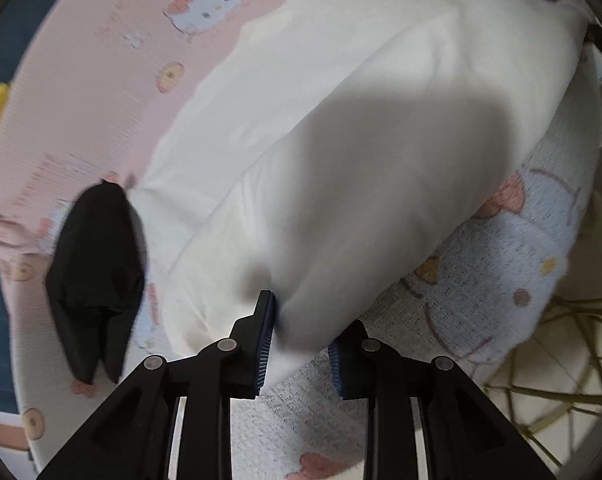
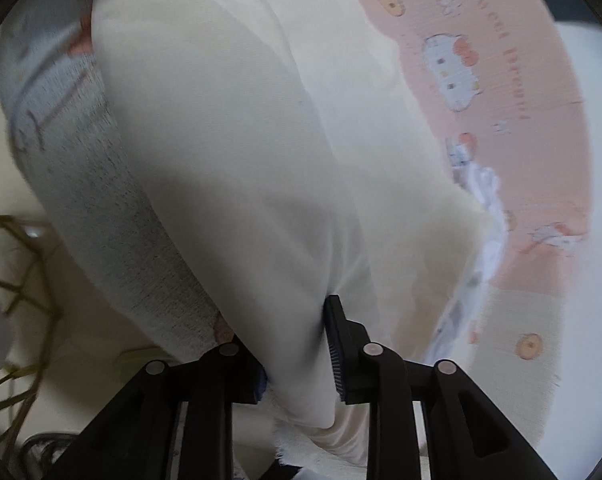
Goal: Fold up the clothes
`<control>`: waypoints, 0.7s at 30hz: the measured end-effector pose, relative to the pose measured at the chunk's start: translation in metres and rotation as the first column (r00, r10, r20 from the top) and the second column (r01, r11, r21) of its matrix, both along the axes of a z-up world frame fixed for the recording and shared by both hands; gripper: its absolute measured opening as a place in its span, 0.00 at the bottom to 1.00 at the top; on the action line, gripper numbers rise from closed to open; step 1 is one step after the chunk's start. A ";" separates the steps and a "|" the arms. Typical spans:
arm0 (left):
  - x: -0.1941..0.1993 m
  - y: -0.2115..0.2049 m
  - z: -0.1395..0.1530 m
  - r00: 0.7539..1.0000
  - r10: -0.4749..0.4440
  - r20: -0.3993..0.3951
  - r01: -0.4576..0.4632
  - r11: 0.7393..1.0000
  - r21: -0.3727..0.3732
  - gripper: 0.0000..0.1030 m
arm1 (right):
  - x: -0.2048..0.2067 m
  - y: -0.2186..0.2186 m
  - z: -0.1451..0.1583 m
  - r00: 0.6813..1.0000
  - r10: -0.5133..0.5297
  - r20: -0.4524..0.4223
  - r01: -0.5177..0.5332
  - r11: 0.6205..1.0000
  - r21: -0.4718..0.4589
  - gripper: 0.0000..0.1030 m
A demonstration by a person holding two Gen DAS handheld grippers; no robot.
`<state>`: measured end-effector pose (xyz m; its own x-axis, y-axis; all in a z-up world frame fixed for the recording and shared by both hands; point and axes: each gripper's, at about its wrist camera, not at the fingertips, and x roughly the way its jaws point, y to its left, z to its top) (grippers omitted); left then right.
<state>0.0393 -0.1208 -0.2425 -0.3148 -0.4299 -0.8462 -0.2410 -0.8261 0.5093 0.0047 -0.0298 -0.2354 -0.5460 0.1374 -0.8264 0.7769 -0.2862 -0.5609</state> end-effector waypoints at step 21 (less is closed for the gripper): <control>-0.031 -0.035 0.038 0.983 0.161 0.089 -0.176 0.964 0.201 0.24 | -0.052 0.009 0.063 0.990 -0.091 0.110 0.110 0.977 -0.183 0.28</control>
